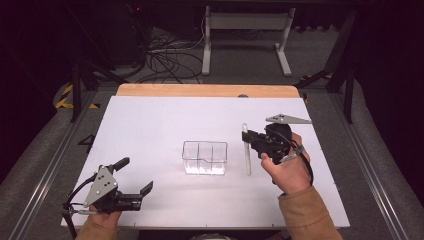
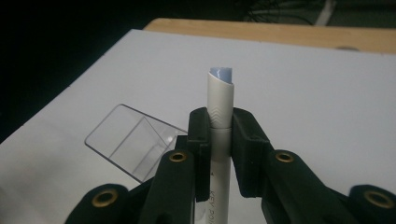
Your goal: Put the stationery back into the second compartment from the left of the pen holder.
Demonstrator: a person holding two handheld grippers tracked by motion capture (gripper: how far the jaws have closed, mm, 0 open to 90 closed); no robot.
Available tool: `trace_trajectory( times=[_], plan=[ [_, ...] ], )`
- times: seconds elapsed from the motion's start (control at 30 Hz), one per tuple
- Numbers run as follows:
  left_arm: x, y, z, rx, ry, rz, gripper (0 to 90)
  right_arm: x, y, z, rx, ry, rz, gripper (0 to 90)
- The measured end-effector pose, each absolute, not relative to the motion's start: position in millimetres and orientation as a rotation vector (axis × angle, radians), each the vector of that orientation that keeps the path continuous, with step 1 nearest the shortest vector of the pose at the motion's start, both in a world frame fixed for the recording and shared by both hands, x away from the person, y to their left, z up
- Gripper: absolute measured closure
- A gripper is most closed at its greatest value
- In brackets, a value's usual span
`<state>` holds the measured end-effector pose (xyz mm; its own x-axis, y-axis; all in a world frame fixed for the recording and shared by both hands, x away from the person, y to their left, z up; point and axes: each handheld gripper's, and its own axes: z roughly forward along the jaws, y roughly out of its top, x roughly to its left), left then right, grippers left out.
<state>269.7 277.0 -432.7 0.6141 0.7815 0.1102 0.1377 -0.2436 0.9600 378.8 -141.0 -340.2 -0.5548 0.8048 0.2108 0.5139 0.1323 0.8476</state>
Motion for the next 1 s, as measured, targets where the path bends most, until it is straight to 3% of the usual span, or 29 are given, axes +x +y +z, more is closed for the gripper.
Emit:
trace_trajectory(
  times=[0.67, 1.0],
  plan=[
    [270, 277, -433, 1.737, 0.755, 0.731, 1.2, 378, -128, -334, 0.593, 2.111, 1.785, 78.8],
    [270, 277, -433, 1.738, 0.758, 0.727, 1.2, 386, -113, -337, 0.439, 2.13, 1.873, 78.7]
  ],
)
